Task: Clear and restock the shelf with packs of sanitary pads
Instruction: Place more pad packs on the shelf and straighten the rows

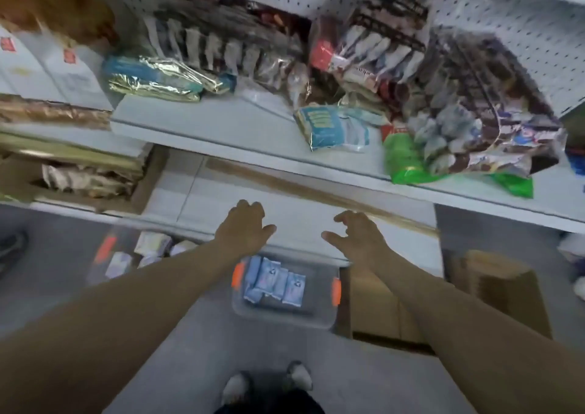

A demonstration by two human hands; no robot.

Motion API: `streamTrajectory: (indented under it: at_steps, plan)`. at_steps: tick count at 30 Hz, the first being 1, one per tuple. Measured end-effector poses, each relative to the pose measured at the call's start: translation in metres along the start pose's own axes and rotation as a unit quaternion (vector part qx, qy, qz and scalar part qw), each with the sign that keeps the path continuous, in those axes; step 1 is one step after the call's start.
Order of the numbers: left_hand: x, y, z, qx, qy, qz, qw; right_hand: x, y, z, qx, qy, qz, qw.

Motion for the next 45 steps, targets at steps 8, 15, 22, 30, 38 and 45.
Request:
streamTrajectory:
  at_steps: [8, 15, 22, 30, 38, 45]
  plan:
    - [0.068, -0.173, 0.084, 0.062, 0.084, -0.061, 0.993, -0.120, -0.158, 0.060, 0.108, -0.077, 0.041, 0.990]
    - [0.118, -0.345, 0.163, 0.095, 0.147, -0.116, 0.978, -0.239, -0.303, 0.111, 0.106, -0.184, 0.122, 0.969]
    - [0.156, -0.457, 0.242, 0.048, 0.196, -0.182, 0.962, -0.345, -0.435, 0.162, 0.081, -0.241, 0.247, 0.935]
    - [0.166, -0.522, 0.278, -0.044, 0.204, -0.186, 0.960, -0.393, -0.512, 0.228, 0.024, -0.213, 0.286, 0.934]
    - [0.177, -0.546, 0.309, -0.055, 0.259, -0.219, 0.939, -0.426, -0.543, 0.238, 0.030, -0.222, 0.250, 0.942]
    - [0.176, -0.548, 0.321, 0.006, 0.265, -0.214, 0.940, -0.438, -0.552, 0.217, 0.051, -0.291, 0.191, 0.936]
Point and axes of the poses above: each hand's wrist, its own z-axis towards the middle knuckle, its own y-axis out of the back of the hand, x = y × z, the point moved 6 cm from there along z, towards the middle knuckle, and after that the axes turned 14 degrees about y, right-handed, at the moved point
